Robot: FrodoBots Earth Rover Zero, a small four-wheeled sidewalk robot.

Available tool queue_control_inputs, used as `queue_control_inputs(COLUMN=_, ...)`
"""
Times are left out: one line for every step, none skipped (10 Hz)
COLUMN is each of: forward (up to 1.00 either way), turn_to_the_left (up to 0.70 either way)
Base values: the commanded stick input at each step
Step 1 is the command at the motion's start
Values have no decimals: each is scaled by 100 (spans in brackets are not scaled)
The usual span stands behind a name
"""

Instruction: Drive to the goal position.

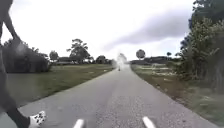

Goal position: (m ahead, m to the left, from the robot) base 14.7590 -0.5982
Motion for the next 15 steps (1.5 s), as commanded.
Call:
queue_control_inputs(forward=70, turn_to_the_left=0)
queue_control_inputs(forward=70, turn_to_the_left=0)
queue_control_inputs(forward=70, turn_to_the_left=0)
queue_control_inputs(forward=70, turn_to_the_left=0)
queue_control_inputs(forward=70, turn_to_the_left=0)
queue_control_inputs(forward=70, turn_to_the_left=0)
queue_control_inputs(forward=70, turn_to_the_left=0)
queue_control_inputs(forward=70, turn_to_the_left=0)
queue_control_inputs(forward=70, turn_to_the_left=0)
queue_control_inputs(forward=70, turn_to_the_left=0)
queue_control_inputs(forward=70, turn_to_the_left=0)
queue_control_inputs(forward=70, turn_to_the_left=0)
queue_control_inputs(forward=70, turn_to_the_left=0)
queue_control_inputs(forward=70, turn_to_the_left=0)
queue_control_inputs(forward=70, turn_to_the_left=0)
